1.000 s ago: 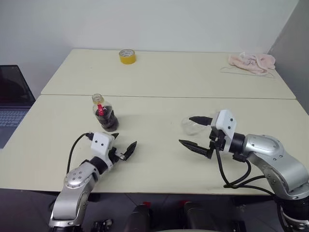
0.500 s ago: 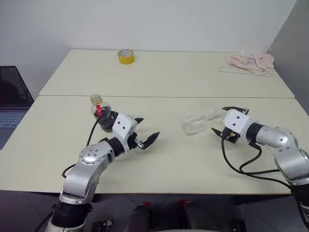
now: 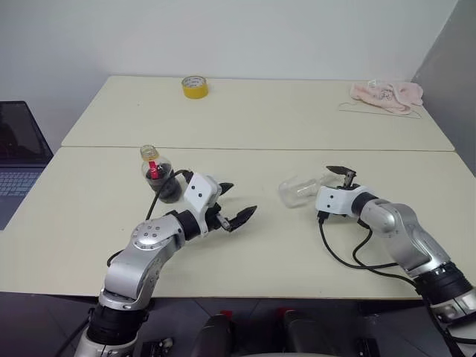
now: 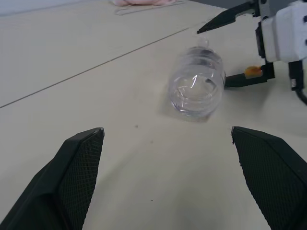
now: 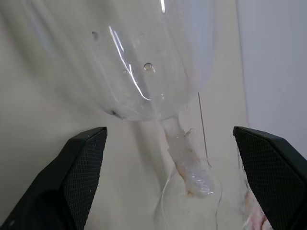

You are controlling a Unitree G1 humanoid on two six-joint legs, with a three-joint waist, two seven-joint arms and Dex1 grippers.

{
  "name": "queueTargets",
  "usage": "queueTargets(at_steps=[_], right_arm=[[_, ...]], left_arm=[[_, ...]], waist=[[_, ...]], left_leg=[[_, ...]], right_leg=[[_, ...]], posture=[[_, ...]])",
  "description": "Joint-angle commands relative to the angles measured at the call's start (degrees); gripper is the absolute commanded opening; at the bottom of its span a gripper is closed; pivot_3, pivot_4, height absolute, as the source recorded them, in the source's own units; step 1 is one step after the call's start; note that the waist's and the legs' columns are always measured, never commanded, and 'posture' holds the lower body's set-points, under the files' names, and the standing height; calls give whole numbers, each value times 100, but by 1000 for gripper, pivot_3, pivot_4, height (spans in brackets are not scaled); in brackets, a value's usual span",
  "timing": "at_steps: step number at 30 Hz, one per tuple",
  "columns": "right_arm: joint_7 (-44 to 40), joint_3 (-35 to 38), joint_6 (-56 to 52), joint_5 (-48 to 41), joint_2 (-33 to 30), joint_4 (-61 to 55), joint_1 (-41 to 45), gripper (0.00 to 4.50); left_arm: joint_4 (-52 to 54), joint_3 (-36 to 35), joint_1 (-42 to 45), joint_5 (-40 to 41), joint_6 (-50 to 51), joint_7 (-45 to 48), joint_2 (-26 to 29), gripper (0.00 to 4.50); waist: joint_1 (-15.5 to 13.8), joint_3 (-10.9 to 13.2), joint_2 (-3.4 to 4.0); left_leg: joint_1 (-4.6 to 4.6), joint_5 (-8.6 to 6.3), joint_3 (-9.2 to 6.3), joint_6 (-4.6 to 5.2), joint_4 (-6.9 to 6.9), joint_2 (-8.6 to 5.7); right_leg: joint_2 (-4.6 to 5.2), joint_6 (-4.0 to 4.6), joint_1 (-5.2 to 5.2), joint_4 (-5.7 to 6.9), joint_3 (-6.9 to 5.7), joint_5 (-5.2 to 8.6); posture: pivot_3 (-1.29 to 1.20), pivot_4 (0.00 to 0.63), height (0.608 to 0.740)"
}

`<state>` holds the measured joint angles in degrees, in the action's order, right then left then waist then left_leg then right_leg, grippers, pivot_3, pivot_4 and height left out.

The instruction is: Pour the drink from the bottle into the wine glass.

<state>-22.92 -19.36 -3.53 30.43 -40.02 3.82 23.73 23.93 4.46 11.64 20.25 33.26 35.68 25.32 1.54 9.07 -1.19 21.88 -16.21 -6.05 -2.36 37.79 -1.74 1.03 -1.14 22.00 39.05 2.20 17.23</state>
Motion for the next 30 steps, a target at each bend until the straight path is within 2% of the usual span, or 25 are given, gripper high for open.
queueTargets(at_steps=[1, 8, 10, 13, 20, 22, 26, 30], right_arm=[[243, 113, 88, 205, 42, 232, 139, 4500], [650, 102, 272, 386, 229, 820, 267, 4500], [709, 75, 294, 396, 319, 963, 319, 4124], [767, 55, 357, 407, 433, 1146, 396, 3220], [861, 88, 438, 367, 636, 1363, 413, 691], [944, 138, 441, 337, 716, 1359, 390, 247], [1008, 378, 439, 199, 876, 1103, 351, 143], [787, 726, 347, -312, 1092, 496, 226, 142]], left_arm=[[267, 10, 112, 108, 4, 29, 16, 4477], [275, 80, 151, 98, 3, 17, -16, 4477], [257, 90, 158, 93, -5, 19, -12, 4500], [234, 93, 159, 88, -12, 29, -3, 4500], [219, 56, 94, 90, -26, 30, 19, 4500], [245, 10, 40, 123, -22, 33, 30, 4500], [341, -178, -141, 227, -39, 71, 104, 4500], [512, -570, -530, 445, -141, 115, 231, 4500]], waist=[[0, 0, 0], [2, -1, 0], [2, -1, -1], [4, -1, -1], [10, -1, 0], [13, -5, -3], [31, -5, -3], [41, -4, -2]], left_leg=[[-1, 0, 0, 0, 0, 0], [-3, 0, 2, 0, 2, 0], [-4, 0, 3, 0, 2, 0], [-4, 0, 3, 0, 2, 0], [-4, 0, 2, 0, 1, 1], [-6, 0, 2, 0, 0, 2], [-6, 0, 2, 0, -1, 4], [-6, -1, 4, 1, -5, 6]], right_leg=[[0, 0, 0, 0, 0, 0], [0, -1, -2, 1, 1, -1], [0, 0, -2, 1, 2, -1], [0, 0, -2, 2, 2, -1], [-1, 0, -2, 2, 1, -1], [-2, 0, -2, 3, 2, -1], [-4, 0, -2, 3, 3, -1], [-6, 0, 1, 4, 5, -1]], posture=[[0, 150, 740], [0, 150, 740], [0, 150, 740], [0, 150, 740], [0, 150, 740], [0, 150, 740], [0, 150, 740], [0, 150, 740]])
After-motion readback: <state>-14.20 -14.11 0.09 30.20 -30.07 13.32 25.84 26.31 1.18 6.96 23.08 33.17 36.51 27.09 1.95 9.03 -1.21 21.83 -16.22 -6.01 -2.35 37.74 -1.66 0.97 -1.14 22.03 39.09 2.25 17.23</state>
